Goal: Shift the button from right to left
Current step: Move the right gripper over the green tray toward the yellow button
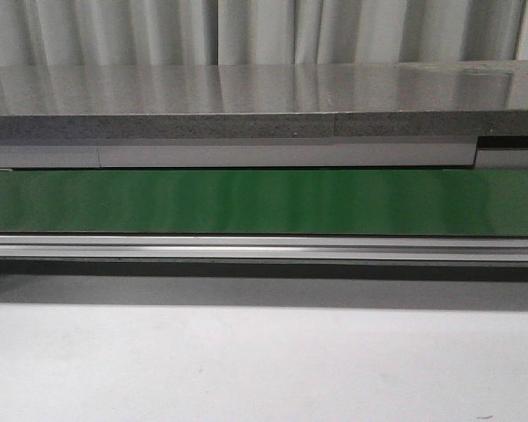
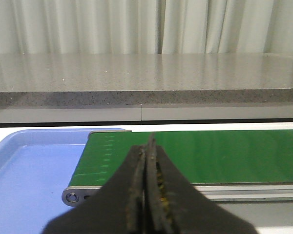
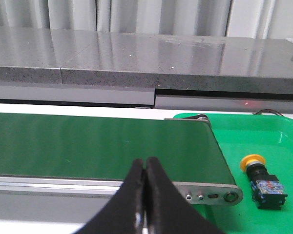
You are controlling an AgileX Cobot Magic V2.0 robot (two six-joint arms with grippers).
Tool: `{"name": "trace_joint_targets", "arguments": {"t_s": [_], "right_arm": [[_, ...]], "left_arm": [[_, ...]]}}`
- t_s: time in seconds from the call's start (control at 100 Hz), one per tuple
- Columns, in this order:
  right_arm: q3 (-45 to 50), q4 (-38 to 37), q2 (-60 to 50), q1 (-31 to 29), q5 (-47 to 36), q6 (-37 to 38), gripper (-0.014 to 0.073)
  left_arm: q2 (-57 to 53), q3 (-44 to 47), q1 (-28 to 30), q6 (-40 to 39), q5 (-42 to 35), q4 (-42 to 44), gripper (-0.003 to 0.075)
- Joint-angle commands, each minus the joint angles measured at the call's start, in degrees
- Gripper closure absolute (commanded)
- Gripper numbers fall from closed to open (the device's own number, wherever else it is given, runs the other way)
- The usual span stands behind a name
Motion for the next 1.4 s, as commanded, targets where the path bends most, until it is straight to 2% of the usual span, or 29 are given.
{"name": "trace_joint_targets", "arguments": {"t_s": [0.0, 0.71, 0.93, 1.04, 1.15, 1.39], "right_arm": [[-0.82, -0.02, -1.0, -0.06, -4.42, -0.11, 0.066], [-2.11, -0.08, -1.0, -0.11, -3.86, -0.11, 0.066], [-11.84, -0.08, 0.1, -0.11, -0.18, -0.11, 0.066], [-18.36, -0.08, 2.63, -0.11, 5.2, -0.11, 0.066], [-24.31, -0.23, 7.08, -0.11, 11.93, -0.11, 0.066], [-33.0, -1.56, 21.44, -0.11, 15.76, -0.11, 0.066]], "left_arm": [[-1.71, 2.57, 0.1, -0.55, -4.28, -0.55, 0.0741], [-1.71, 2.57, 0.1, -0.55, -4.28, -0.55, 0.0741], [-1.71, 2.57, 0.1, -0.55, -4.28, -0.55, 0.074], [-1.71, 2.57, 0.1, -0.55, -4.28, -0.55, 0.074], [-1.71, 2.57, 0.1, -0.55, -4.28, -0.55, 0.0741], [-1.71, 2.57, 0.1, -0.55, -4.28, -0.55, 0.074]]}}
